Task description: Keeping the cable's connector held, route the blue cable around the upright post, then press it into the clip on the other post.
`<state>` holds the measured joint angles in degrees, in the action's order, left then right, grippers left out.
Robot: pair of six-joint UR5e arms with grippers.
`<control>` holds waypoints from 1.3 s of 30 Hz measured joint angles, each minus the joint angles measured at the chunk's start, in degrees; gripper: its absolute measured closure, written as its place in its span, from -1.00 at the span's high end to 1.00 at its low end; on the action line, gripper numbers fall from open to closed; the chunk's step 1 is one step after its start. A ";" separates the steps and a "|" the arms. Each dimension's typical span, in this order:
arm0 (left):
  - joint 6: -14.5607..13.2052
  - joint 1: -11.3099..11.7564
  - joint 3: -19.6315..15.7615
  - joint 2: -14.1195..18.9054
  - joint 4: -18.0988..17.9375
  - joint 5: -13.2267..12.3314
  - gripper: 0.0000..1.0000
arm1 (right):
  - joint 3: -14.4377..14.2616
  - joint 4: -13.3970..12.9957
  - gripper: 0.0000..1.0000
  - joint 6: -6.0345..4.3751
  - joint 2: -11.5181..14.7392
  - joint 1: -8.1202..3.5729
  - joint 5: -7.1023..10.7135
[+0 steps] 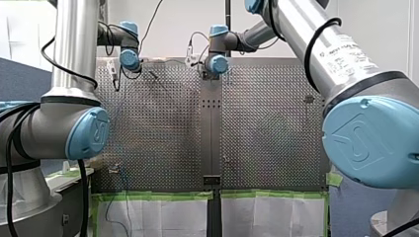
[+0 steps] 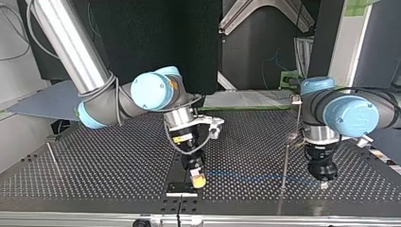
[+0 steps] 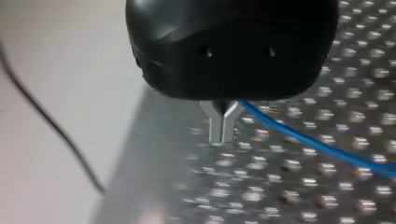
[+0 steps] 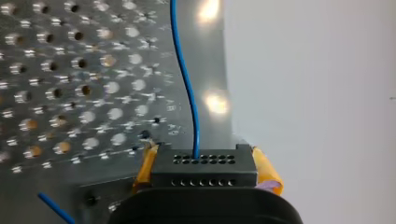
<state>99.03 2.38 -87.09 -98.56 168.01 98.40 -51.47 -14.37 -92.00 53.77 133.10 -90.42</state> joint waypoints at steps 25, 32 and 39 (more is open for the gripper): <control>7.46 -0.96 0.00 -6.02 2.15 0.90 -1.00 | -8.50 0.70 -1.00 3.34 -0.92 0.45 -1.94; 9.55 -1.26 0.00 -8.18 4.14 0.91 -0.44 | -12.07 0.58 -1.00 3.72 -1.24 0.63 -2.79; 10.31 -1.76 -0.01 -8.32 6.32 2.01 0.75 | -13.71 0.55 -1.00 4.50 -2.73 0.92 -3.41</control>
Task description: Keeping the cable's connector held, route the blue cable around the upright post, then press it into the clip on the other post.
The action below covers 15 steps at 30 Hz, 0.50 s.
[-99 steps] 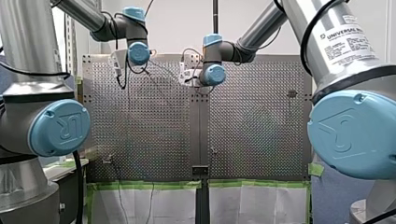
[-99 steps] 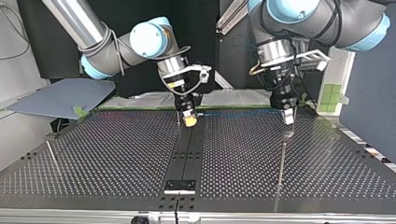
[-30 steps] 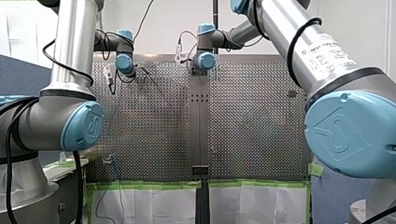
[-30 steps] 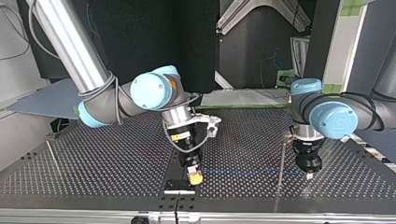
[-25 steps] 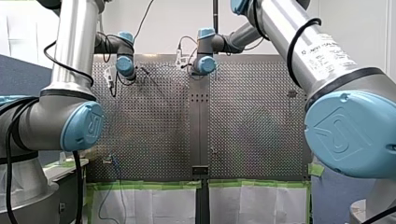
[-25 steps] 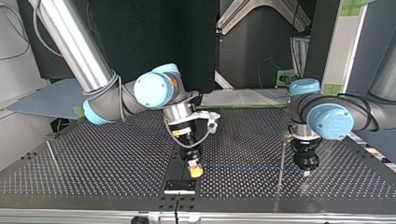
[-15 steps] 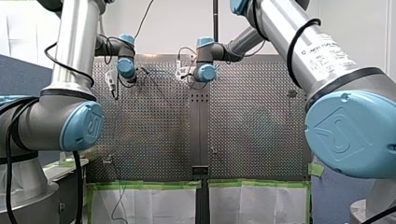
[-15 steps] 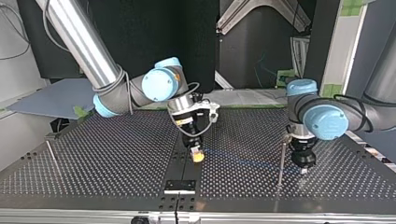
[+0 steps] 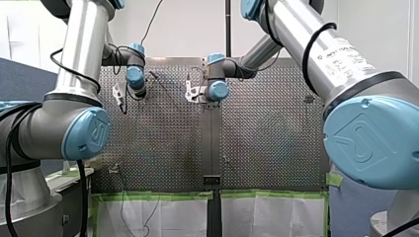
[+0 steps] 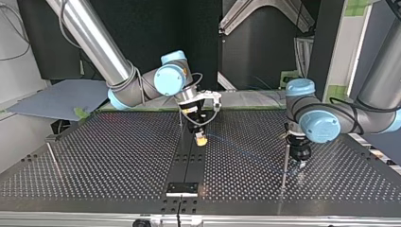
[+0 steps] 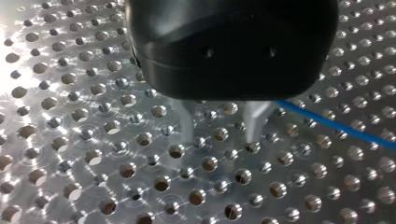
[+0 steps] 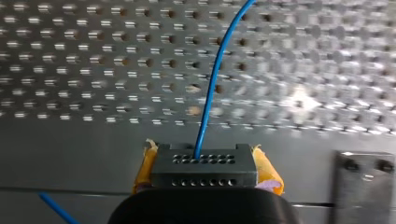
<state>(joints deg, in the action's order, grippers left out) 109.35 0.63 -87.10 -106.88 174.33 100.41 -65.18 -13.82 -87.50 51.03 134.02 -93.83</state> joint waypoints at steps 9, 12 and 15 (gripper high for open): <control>2.48 -0.45 -0.03 -0.06 0.76 -1.31 1.00 | -2.44 -0.30 -1.00 0.76 -2.84 0.30 -1.61; 3.42 -0.46 -0.04 -0.04 0.71 -1.76 1.00 | -3.75 -1.17 -1.00 0.66 -3.53 0.34 -2.31; 3.85 -0.44 -0.05 -0.04 0.65 -1.83 1.00 | -5.21 -2.48 -1.00 0.53 -4.14 0.37 -2.58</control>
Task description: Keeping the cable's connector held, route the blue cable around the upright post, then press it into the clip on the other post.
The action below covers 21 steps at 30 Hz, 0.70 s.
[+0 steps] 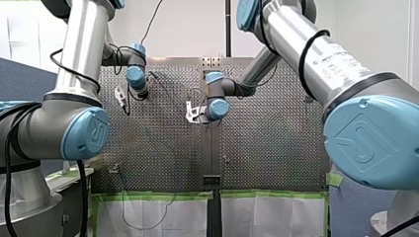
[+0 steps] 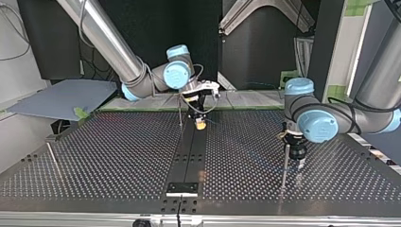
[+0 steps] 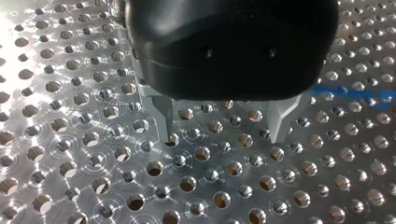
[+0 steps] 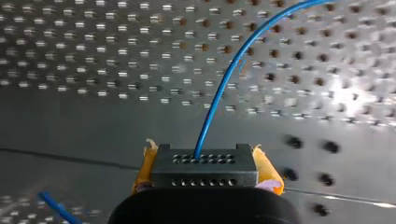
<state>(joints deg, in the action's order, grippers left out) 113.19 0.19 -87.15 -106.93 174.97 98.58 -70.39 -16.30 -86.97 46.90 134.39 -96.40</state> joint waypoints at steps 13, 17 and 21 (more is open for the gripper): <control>-0.02 0.14 -0.01 0.02 -0.16 0.06 1.00 | -6.09 -5.63 -1.00 -0.86 -4.50 -0.01 -1.43; -0.30 0.14 0.01 0.01 -0.22 0.08 1.00 | -8.07 -7.58 -1.00 -1.62 -5.97 -0.30 -1.75; -0.41 0.06 0.02 0.01 -0.23 0.09 1.00 | -10.03 -9.54 -1.00 -1.78 -7.76 -0.36 -2.55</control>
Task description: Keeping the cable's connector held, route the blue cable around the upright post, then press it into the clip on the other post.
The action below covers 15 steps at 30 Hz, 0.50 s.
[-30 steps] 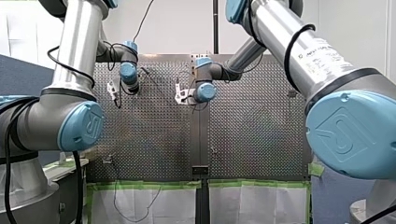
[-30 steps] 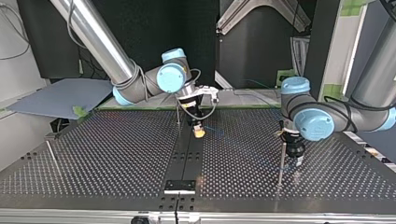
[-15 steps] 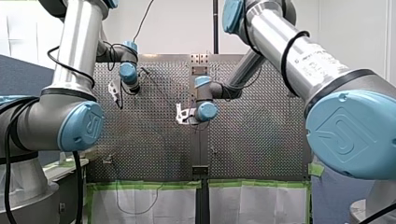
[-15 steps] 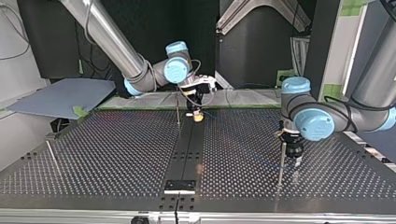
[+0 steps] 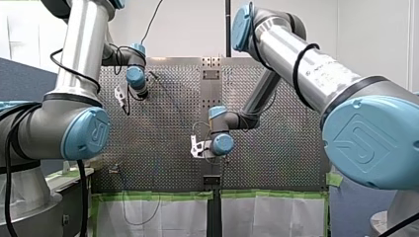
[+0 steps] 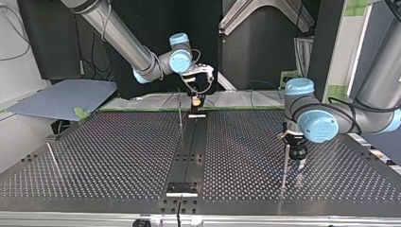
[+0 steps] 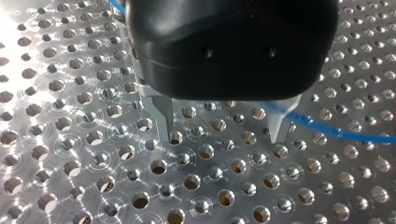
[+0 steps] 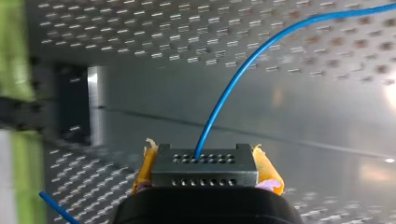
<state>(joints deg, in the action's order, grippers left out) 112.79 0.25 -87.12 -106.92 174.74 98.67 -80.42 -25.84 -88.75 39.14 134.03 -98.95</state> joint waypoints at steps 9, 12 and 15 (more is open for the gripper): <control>-0.44 -0.10 0.00 0.01 -0.11 0.01 1.00 | -2.84 -4.32 -1.00 -0.51 -4.29 -0.06 -2.10; -0.62 -0.10 0.00 0.01 -0.16 0.03 1.00 | -2.99 -5.55 -1.00 -0.70 -5.77 -0.12 -2.37; -0.81 -0.10 -0.01 0.01 -0.17 0.06 1.00 | -3.03 -6.19 -1.00 -0.84 -7.47 -0.22 -2.52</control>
<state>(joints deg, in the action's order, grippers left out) 111.98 0.16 -87.14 -106.91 174.57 98.72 -83.45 -32.02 -89.59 31.66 133.81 -101.48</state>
